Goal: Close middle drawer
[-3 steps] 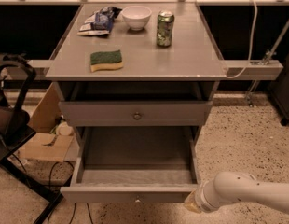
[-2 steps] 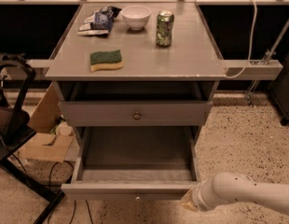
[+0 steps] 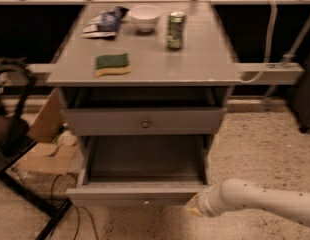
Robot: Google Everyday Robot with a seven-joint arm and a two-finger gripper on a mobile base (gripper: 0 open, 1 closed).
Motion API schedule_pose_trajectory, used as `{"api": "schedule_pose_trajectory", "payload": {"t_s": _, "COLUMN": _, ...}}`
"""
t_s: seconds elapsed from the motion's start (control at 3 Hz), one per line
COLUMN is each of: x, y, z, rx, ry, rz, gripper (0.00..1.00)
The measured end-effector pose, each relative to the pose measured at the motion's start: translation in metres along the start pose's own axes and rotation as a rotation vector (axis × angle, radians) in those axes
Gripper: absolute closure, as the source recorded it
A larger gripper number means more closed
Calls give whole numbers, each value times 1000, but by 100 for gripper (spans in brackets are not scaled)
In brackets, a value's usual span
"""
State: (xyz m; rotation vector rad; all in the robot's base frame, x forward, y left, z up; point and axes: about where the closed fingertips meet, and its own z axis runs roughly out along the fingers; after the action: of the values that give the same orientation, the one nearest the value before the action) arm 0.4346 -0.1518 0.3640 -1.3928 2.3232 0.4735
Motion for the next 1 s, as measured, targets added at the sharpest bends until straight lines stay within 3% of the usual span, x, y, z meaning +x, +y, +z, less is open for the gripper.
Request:
{"api": "schedule_pose_trajectory", "payload": {"t_s": 0.67, "x": -26, "y": -19, "z": 10, "rx": 3, "ry": -34, "rz": -33, "gripper": 100}}
{"api": "schedule_pose_trajectory", "payload": {"t_s": 1.0, "x": -63, "y": -49, "z": 16, "rx": 17, "ry": -70, "rz": -70, "gripper": 100}}
